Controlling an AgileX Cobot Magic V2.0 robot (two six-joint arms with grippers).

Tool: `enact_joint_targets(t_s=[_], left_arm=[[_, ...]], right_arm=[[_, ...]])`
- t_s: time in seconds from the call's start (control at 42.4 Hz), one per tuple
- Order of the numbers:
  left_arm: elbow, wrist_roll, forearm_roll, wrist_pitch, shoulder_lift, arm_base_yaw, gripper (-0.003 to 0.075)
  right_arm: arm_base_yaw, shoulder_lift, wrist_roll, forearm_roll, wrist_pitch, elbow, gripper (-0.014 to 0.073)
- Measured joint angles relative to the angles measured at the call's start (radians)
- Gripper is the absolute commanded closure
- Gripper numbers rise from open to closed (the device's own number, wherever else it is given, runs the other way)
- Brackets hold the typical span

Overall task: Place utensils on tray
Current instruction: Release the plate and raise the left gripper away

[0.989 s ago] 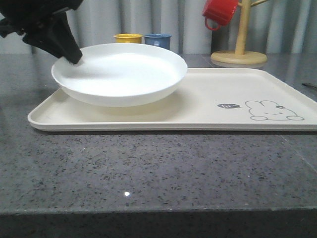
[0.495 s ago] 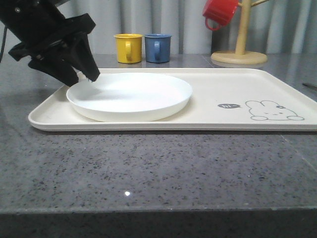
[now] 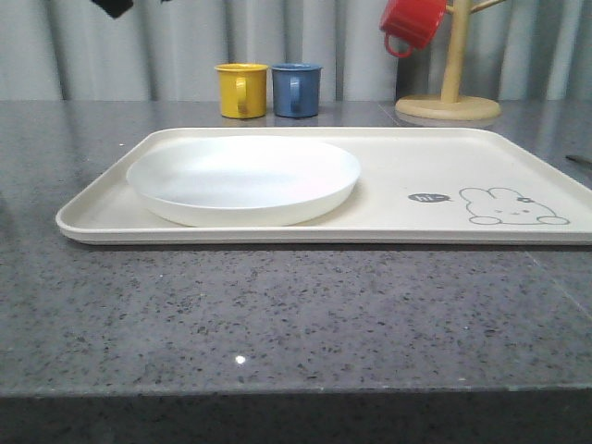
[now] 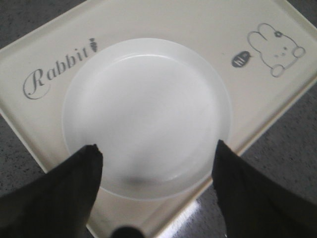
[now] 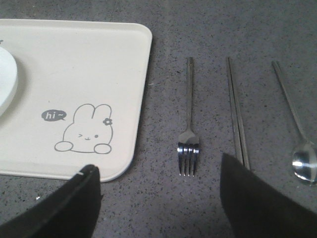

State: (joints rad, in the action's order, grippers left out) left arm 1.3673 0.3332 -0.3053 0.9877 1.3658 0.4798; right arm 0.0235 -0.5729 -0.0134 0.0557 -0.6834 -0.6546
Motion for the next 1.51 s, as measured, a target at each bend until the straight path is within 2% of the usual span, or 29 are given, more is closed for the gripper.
enact_joint_targets(t_s=[0.212, 0.448, 0.707, 1.013, 1.272, 1.508], left_arm=[[-0.127, -0.214, 0.266, -0.010, -0.187, 0.218, 0.0249], [-0.326, -0.333, 0.318, -0.042, -0.401, 0.348, 0.0249], [-0.467, -0.349, 0.327, -0.090, -0.550, 0.355, 0.0249], [-0.478, -0.349, 0.332, -0.109, -0.573, 0.355, 0.0249], [-0.479, -0.349, 0.333, -0.114, -0.573, 0.355, 0.0249], [-0.479, -0.349, 0.333, -0.114, -0.573, 0.355, 0.0249]], right_arm=[[0.000, 0.000, 0.000, 0.000, 0.000, 0.000, 0.0057], [0.000, 0.000, 0.000, 0.000, 0.000, 0.000, 0.0057], [0.000, -0.004, 0.000, 0.000, 0.000, 0.000, 0.0057], [0.000, -0.109, 0.000, -0.042, -0.029, -0.028, 0.0058], [-0.004, -0.356, 0.000, -0.111, -0.270, -0.250, 0.0058], [-0.051, -0.613, 0.013, -0.072, -0.382, -0.453, 0.0058]])
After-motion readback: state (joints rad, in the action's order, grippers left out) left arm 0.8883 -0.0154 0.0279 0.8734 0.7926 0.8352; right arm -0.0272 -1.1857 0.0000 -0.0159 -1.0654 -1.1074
